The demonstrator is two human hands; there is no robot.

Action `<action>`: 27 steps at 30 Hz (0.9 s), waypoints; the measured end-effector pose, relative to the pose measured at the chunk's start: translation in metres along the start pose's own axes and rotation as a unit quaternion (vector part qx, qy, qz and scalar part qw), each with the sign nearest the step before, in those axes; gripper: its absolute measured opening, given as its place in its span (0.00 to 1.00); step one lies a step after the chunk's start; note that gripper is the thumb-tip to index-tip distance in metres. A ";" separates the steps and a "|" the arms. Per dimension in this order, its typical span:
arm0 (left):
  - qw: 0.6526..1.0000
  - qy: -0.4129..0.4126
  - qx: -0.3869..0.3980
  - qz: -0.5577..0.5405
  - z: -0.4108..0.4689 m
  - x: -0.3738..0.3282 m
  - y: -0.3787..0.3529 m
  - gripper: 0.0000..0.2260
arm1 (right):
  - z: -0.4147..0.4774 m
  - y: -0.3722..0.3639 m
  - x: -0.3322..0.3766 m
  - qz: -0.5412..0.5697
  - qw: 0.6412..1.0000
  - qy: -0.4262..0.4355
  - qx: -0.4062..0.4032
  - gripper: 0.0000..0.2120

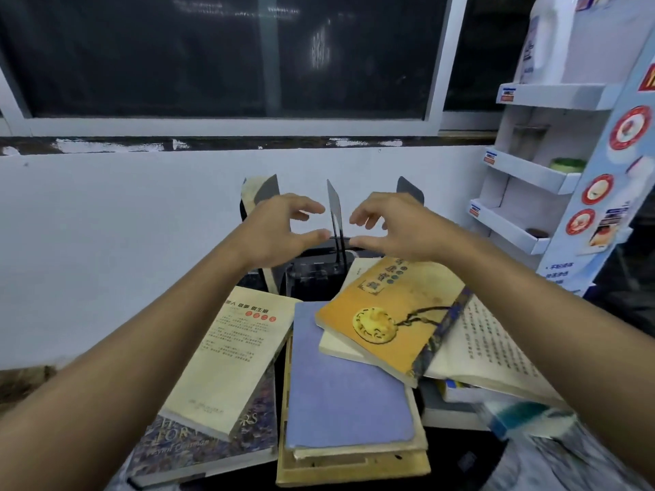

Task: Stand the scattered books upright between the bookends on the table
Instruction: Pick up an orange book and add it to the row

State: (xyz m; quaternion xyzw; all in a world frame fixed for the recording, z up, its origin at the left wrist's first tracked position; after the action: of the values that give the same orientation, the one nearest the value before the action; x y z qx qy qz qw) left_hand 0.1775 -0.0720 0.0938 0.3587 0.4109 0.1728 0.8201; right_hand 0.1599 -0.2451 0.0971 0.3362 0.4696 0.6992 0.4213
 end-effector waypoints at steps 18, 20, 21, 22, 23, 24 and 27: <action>0.982 0.064 0.180 -0.009 -0.012 -0.004 -0.089 0.25 | -0.158 0.009 -0.078 -0.063 0.984 -0.160 0.045 0.26; 0.981 0.071 0.183 -0.003 -0.014 -0.004 -0.092 0.26 | -0.159 0.003 -0.078 -0.047 0.982 -0.173 0.058 0.26; 0.980 0.075 0.183 0.002 -0.015 -0.004 -0.093 0.26 | -0.159 0.001 -0.078 -0.038 0.981 -0.177 0.064 0.26; 0.980 0.079 0.182 0.006 -0.016 -0.003 -0.093 0.27 | -0.159 -0.002 -0.079 -0.035 0.981 -0.178 0.070 0.26; 0.980 0.083 0.180 0.007 -0.017 -0.002 -0.093 0.27 | -0.158 -0.004 -0.078 -0.035 0.981 -0.175 0.076 0.27; 0.980 0.089 0.178 0.006 -0.018 -0.001 -0.092 0.26 | -0.157 -0.006 -0.077 -0.036 0.981 -0.171 0.083 0.26; 0.980 0.108 0.167 -0.005 -0.023 0.003 -0.090 0.25 | -0.149 -0.010 -0.071 -0.044 0.983 -0.152 0.094 0.15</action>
State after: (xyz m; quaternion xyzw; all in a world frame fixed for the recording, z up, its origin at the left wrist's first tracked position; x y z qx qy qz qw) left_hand 0.1598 -0.1209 0.0170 0.4674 0.5220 0.1356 0.7004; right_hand 0.0631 -0.3631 0.0327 0.4558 0.4780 0.5735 0.4846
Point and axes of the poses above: each hand's wrist, its own z-axis towards the middle knuckle, its own y-axis out of the back of the hand, x = y × z, the point moved 8 cm from there along z, towards the middle knuckle, and after that the axes turned 8 degrees about -z, right-handed, at the moved point
